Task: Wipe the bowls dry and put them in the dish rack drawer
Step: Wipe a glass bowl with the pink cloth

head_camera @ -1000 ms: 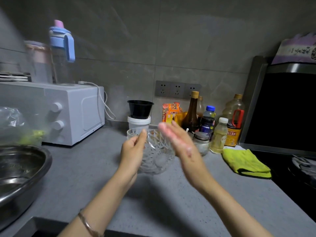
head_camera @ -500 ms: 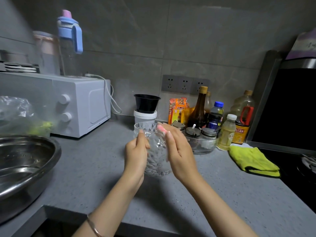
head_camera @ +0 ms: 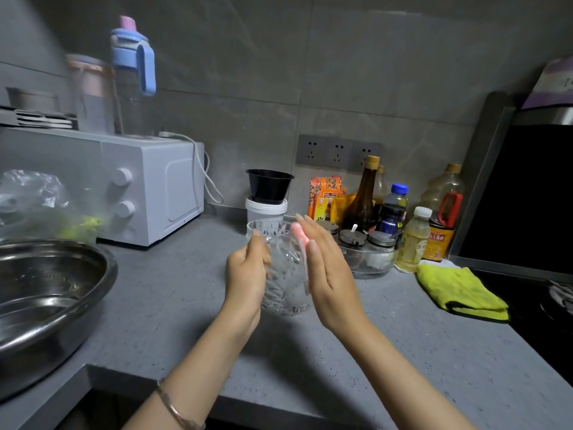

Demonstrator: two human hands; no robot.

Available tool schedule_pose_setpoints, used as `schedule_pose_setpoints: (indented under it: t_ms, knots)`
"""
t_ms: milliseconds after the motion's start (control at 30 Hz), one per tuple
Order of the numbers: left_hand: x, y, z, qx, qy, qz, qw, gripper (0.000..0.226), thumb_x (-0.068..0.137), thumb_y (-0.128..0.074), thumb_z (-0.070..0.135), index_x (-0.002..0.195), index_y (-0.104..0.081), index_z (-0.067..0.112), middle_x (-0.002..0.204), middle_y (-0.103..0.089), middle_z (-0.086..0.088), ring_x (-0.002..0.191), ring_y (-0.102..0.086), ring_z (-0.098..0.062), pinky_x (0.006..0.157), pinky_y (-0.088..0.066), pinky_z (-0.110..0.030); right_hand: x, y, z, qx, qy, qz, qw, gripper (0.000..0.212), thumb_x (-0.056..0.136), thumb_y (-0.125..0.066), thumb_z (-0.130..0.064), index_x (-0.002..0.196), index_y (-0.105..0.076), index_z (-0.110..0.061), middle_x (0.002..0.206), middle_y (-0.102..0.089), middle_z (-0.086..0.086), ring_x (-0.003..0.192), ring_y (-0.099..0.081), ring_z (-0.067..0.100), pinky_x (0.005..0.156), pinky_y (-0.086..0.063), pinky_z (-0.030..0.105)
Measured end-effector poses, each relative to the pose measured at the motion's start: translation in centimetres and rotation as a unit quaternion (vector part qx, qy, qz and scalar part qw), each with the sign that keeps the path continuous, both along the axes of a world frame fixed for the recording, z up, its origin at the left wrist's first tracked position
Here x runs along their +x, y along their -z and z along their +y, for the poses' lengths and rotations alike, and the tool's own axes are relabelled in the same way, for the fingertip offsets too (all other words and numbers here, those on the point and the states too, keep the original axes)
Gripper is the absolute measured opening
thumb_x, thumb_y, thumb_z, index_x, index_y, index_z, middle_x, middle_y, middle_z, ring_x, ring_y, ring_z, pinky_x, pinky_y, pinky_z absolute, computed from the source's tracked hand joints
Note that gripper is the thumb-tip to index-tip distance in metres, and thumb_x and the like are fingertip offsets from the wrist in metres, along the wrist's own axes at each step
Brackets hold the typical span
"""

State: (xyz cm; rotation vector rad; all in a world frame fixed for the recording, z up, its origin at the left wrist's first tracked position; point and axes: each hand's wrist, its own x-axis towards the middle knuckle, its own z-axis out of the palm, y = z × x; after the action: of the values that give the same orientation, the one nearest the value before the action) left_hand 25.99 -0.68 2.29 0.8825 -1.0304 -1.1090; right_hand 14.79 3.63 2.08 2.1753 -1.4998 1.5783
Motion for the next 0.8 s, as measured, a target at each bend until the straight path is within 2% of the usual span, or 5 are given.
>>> schedule_pose_setpoints:
  t_ms: [100, 267, 467, 600, 800]
  knots:
    - [0.3, 0.1, -0.4, 0.022, -0.007, 0.027, 0.999, 0.047, 0.097, -0.045, 0.04, 0.076, -0.061, 0.002, 0.074, -0.059, -0.013, 0.07, -0.055, -0.024, 0.073, -0.05, -0.042, 0.9, 1.6, 1.2, -0.019, 0.021, 0.046, 0.999, 0.045, 0.102, -0.014, -0.039, 0.147, -0.016, -0.042, 0.155, -0.016, -0.021, 0.146, -0.009, 0.007, 0.119, -0.015, 0.04]
    - [0.0, 0.1, -0.1, 0.009, 0.054, 0.0, 0.998, 0.042, 0.101, -0.041, 0.034, 0.071, -0.063, 0.013, 0.064, -0.066, 0.003, 0.06, -0.061, -0.007, 0.057, -0.046, -0.019, 1.0, 1.9, 1.1, -0.097, 0.11, 0.221, 0.964, 0.047, 0.102, -0.02, -0.038, 0.146, -0.032, -0.027, 0.154, -0.029, 0.002, 0.145, -0.018, 0.02, 0.118, -0.012, 0.037]
    - [-0.2, 0.3, 0.5, 0.007, 0.05, -0.014, 0.999, 0.041, 0.099, -0.047, 0.03, 0.064, -0.052, 0.008, 0.046, -0.055, 0.006, 0.042, -0.052, -0.003, 0.044, -0.04, -0.011, -0.4, -0.9, 0.3, 0.039, 0.005, -0.076, 0.996, 0.035, 0.096, -0.028, -0.05, 0.108, -0.061, -0.048, 0.101, -0.067, -0.016, 0.095, -0.061, 0.002, 0.081, -0.051, 0.031]
    - [0.3, 0.7, 0.2, 0.021, 0.067, 0.03, 0.997, 0.038, 0.096, -0.049, 0.034, 0.088, -0.066, 0.001, 0.078, -0.068, -0.014, 0.075, -0.066, -0.023, 0.066, -0.053, -0.027, -1.0, -2.1, 0.9, 0.168, -0.041, -0.333, 0.927, 0.042, 0.099, -0.038, -0.039, 0.084, -0.069, -0.015, 0.081, -0.07, 0.016, 0.065, -0.067, 0.025, 0.056, -0.051, 0.018]
    - [1.2, 0.6, -0.4, 0.011, 0.096, -0.082, 0.992, 0.041, 0.099, -0.042, 0.036, 0.076, -0.059, 0.006, 0.067, -0.06, -0.009, 0.066, -0.057, -0.019, 0.059, -0.043, -0.02, -1.8, -2.2, 0.5, 0.218, -0.006, -0.332, 0.918, 0.066, 0.094, -0.045, -0.045, 0.089, -0.061, 0.018, 0.073, -0.06, 0.023, 0.064, -0.057, 0.026, 0.054, -0.041, 0.024]
